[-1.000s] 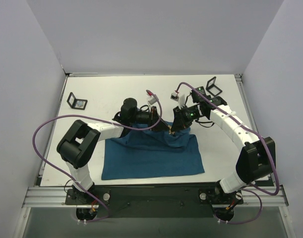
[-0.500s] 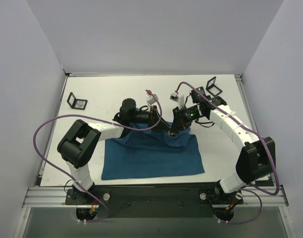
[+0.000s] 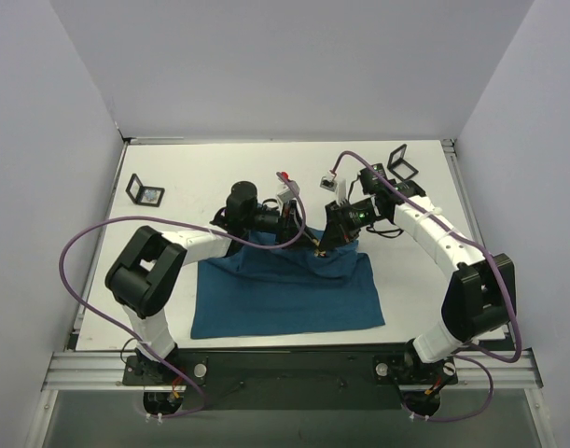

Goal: Remove the brooch from the garment
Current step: Open the brooch over the flattened clothing.

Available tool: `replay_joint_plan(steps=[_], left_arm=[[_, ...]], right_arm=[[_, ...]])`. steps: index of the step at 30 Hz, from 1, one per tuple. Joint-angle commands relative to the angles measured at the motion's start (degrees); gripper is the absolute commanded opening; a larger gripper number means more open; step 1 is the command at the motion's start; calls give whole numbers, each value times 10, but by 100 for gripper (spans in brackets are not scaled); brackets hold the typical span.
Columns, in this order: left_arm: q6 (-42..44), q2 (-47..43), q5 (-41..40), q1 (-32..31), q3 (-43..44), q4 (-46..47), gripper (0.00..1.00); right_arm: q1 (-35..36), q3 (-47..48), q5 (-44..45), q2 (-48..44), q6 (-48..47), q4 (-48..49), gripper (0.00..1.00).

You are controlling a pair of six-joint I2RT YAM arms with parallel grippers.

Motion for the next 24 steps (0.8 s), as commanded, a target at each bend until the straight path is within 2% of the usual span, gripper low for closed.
replay_joint_plan(steps=[1, 5, 8, 13, 18, 24], left_arm=[[14, -32, 70, -5, 20, 0, 36], [-21, -28, 83, -4, 12, 58, 35], [-47, -23, 85, -2, 9, 91, 31], [-42, -24, 86, -1, 6, 92, 25], [-29, -24, 89, -1, 8, 75, 25], [-26, -23, 93, -1, 8, 75, 34]], right_arm=[[-11, 30, -13, 9, -16, 8, 0], [-13, 35, -28, 13, -19, 1, 0], [-14, 37, -37, 16, -22, -4, 0], [-14, 40, -51, 18, -26, -13, 0], [-14, 44, -58, 24, -29, -20, 0], [-15, 48, -62, 27, -31, -26, 0]])
